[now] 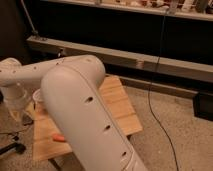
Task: Place the eraser in the ceramic cup
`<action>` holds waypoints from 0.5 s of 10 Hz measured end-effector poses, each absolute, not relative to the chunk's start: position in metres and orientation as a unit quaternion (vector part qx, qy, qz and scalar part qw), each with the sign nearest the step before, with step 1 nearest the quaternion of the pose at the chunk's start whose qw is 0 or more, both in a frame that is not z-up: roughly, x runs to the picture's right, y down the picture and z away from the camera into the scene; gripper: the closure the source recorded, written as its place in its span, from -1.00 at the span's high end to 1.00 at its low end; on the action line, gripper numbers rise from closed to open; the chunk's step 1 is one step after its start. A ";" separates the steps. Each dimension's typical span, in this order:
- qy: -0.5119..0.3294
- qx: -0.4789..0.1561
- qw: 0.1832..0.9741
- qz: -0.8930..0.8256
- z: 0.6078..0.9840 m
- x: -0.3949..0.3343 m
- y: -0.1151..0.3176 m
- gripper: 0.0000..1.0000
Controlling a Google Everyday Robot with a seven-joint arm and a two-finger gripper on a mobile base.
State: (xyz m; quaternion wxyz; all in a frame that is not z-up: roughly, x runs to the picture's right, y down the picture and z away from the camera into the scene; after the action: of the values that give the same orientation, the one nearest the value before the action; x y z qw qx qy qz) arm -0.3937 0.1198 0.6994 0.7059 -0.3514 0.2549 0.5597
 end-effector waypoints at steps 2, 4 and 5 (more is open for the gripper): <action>0.251 -0.344 0.712 0.558 0.692 -0.396 0.096 -0.99; 0.247 -0.341 0.721 0.550 0.682 -0.405 0.076 -1.00; 0.251 -0.343 0.723 0.545 0.677 -0.408 0.067 -1.00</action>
State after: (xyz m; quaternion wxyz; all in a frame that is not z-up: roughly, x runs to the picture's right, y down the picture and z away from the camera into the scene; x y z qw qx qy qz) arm -0.4079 0.0671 0.6767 0.7226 -0.3432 0.2510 0.5451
